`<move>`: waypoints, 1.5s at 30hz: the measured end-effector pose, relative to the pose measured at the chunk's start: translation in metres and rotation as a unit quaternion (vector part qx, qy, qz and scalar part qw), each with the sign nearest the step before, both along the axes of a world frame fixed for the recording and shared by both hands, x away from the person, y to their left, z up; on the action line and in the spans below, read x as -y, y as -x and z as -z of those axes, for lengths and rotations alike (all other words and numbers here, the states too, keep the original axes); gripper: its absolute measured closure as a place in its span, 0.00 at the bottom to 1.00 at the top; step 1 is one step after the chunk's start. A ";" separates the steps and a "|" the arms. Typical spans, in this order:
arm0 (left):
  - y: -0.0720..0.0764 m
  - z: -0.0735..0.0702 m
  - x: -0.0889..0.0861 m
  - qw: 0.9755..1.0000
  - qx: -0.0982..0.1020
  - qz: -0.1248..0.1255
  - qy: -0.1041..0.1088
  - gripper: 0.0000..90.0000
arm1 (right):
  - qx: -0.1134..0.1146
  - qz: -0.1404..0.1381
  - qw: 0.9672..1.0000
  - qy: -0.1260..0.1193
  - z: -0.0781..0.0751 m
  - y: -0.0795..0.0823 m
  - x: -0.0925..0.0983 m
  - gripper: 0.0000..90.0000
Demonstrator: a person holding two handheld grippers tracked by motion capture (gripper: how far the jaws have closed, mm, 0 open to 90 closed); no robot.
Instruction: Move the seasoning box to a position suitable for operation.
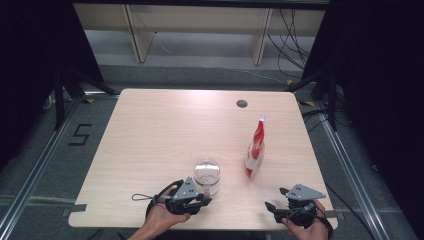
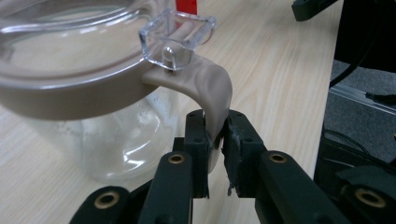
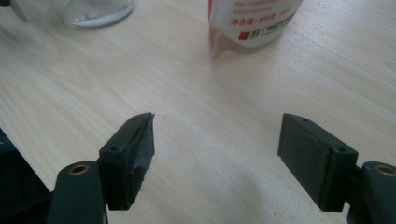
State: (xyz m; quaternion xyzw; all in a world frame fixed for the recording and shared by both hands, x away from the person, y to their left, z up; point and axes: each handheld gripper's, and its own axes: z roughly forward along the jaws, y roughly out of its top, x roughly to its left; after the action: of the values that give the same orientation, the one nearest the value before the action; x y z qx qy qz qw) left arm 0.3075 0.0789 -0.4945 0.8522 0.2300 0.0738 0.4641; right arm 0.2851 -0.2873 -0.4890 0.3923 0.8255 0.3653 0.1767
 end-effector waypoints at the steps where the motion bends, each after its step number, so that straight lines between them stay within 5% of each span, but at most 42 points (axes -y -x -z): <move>1: 0.001 0.000 -0.003 1.000 0.003 0.000 -0.004 0.87 | 0.001 -0.001 1.000 0.001 0.000 0.000 0.000 0.31; 7: 0.003 -0.002 -0.021 1.000 0.005 -0.003 -0.013 0.85 | -0.005 0.003 1.000 0.001 0.000 0.001 0.000 0.31; 12: 0.004 -0.001 -0.035 1.000 0.002 -0.021 -0.010 0.83 | -0.004 -0.004 1.000 0.001 0.001 0.000 -0.001 0.31; 22: -0.001 -0.003 -0.062 0.997 0.017 -0.060 -0.038 0.80 | -0.004 0.000 1.000 0.002 0.001 0.000 -0.001 0.31; 23: -0.002 -0.002 -0.065 0.997 0.014 -0.071 -0.027 0.80 | -0.004 0.001 1.000 0.002 0.001 0.000 0.000 0.31; 30: -0.005 -0.003 -0.071 0.997 0.025 -0.070 -0.038 0.80 | -0.004 0.001 1.000 0.003 0.001 0.000 -0.001 0.31; 31: -0.004 -0.001 -0.069 0.996 0.013 -0.087 -0.024 0.80 | -0.003 0.000 1.000 0.002 0.001 0.000 -0.001 0.31; 33: -0.006 -0.002 -0.072 0.995 0.015 -0.088 -0.038 0.80 | 0.001 -0.003 1.000 0.004 0.001 0.000 -0.001 0.31; 34: -0.005 -0.001 -0.071 0.995 0.014 -0.094 -0.027 0.80 | 0.002 -0.003 1.000 0.004 0.001 -0.001 -0.001 0.31; 41: -0.010 0.000 -0.078 0.990 0.031 -0.131 -0.036 0.82 | -0.002 -0.004 1.000 0.006 0.001 0.000 -0.001 0.31; 45: -0.011 0.001 -0.078 0.990 0.034 -0.130 -0.037 0.83 | -0.001 -0.005 1.000 0.007 0.002 -0.001 -0.001 0.31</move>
State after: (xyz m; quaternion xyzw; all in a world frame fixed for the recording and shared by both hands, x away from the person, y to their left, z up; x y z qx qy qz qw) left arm 0.3180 0.1573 -0.4954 0.8287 0.3199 0.1703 0.4265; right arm 0.2858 -0.2862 -0.4907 0.3871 0.8302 0.3600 0.1771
